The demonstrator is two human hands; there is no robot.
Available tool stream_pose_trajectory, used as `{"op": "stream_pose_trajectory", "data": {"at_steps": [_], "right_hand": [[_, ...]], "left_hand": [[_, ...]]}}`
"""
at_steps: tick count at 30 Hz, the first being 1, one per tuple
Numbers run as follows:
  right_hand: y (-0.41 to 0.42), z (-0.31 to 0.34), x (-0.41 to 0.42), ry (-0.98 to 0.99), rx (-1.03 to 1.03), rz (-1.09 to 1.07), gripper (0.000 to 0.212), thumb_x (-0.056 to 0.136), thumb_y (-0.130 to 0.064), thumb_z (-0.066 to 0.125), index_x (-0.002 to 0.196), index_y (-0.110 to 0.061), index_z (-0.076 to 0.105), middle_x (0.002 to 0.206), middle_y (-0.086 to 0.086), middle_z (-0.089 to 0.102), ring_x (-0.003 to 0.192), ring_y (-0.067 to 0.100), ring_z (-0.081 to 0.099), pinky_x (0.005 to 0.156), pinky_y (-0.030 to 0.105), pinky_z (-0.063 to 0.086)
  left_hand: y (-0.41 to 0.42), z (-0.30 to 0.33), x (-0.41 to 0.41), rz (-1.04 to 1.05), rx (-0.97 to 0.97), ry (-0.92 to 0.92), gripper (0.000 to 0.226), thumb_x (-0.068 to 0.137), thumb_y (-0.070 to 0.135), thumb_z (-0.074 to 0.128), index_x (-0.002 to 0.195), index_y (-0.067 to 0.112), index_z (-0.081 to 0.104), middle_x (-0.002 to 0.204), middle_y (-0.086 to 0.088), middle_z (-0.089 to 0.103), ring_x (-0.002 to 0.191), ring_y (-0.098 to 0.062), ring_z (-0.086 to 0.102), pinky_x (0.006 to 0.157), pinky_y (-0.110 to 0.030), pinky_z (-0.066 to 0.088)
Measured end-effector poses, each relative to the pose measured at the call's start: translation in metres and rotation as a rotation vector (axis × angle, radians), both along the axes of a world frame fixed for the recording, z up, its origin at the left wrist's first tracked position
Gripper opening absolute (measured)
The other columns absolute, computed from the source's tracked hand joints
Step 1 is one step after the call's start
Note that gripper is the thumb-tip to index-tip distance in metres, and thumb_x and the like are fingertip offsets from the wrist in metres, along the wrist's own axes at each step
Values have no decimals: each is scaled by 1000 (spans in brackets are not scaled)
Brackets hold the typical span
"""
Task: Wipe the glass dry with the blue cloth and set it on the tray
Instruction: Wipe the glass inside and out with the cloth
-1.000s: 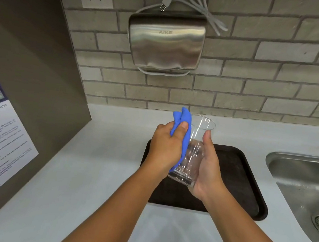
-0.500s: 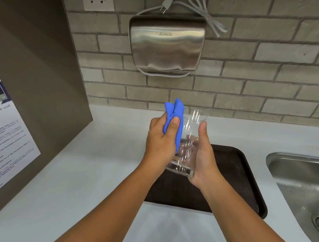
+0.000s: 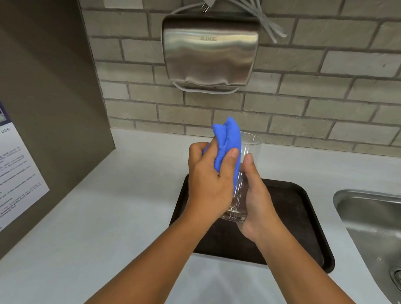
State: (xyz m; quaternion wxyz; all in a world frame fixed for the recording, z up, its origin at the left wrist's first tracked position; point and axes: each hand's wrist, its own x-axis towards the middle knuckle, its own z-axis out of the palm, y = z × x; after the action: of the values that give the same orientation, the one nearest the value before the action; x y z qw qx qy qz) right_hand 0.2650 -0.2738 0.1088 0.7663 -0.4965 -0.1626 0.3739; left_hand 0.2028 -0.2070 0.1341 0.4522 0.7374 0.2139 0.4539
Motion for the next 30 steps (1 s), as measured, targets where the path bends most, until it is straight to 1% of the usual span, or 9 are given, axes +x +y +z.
{"op": "stream_pose_trajectory", "data": {"at_steps": [3, 6, 10, 13, 17, 19, 21, 24, 30], "right_hand": [[-5, 1, 4, 91, 98, 59, 73, 71, -70, 60, 109, -9, 75, 96, 15, 80, 81, 28, 77, 71, 41, 62], [-7, 2, 9, 128, 113, 56, 61, 88, -66, 47, 101, -12, 70, 75, 8, 76, 64, 23, 75, 62, 38, 60], [0, 7, 6, 76, 78, 30, 77, 72, -71, 63, 121, -11, 71, 109, 19, 76, 86, 30, 76, 76, 44, 60], [5, 6, 7, 47, 72, 33, 59, 81, -66, 65, 113, -18, 78, 115, 13, 76, 103, 28, 73, 94, 47, 57], [2, 9, 9, 94, 109, 93, 71, 79, -69, 57, 119, -13, 73, 101, 12, 77, 84, 26, 76, 74, 40, 61], [-1, 7, 9, 142, 131, 86, 74, 77, -70, 55, 118, -10, 71, 95, 14, 76, 79, 29, 76, 72, 43, 61], [-2, 4, 9, 165, 148, 100, 73, 74, -70, 54, 113, -10, 72, 92, 13, 77, 78, 29, 77, 73, 44, 61], [-1, 2, 3, 160, 104, 88, 79, 72, -71, 56, 120, -10, 72, 108, 15, 77, 93, 33, 76, 82, 48, 60], [7, -2, 0, -14, -80, -197, 107, 39, -85, 75, 111, -7, 71, 110, 21, 77, 100, 39, 76, 94, 59, 57]], "left_hand": [[15, 6, 2, -65, -384, 77, 30, 96, 46, 47, 87, 22, 62, 92, -6, 65, 72, -18, 65, 70, -32, 58], [17, 12, -2, -157, -698, 178, 27, 98, 45, 46, 103, 23, 62, 85, -5, 71, 74, -28, 69, 68, -40, 60], [5, 9, -1, -34, -196, 72, 32, 98, 41, 45, 107, 15, 61, 101, 0, 55, 78, -9, 60, 66, -10, 49], [-9, -3, 0, 71, 330, 94, 43, 95, 42, 45, 124, 14, 59, 110, 2, 42, 100, -14, 48, 82, -13, 42], [2, 11, -2, -6, -87, 46, 26, 99, 38, 45, 105, 20, 64, 109, -3, 50, 83, -10, 56, 72, -10, 46], [14, 17, -3, -118, -488, 104, 26, 98, 45, 43, 88, 30, 61, 103, -12, 67, 73, -19, 64, 73, -36, 57], [16, 18, -6, -200, -756, 108, 31, 98, 46, 44, 100, 24, 65, 95, -14, 73, 77, -29, 71, 75, -45, 61], [13, 9, -6, -149, -714, 34, 33, 99, 45, 42, 111, 22, 64, 96, -9, 73, 87, -29, 72, 79, -48, 60], [17, -3, -6, -22, -539, -33, 28, 99, 46, 41, 84, 29, 58, 90, -5, 66, 74, -17, 62, 70, -34, 55]]}}
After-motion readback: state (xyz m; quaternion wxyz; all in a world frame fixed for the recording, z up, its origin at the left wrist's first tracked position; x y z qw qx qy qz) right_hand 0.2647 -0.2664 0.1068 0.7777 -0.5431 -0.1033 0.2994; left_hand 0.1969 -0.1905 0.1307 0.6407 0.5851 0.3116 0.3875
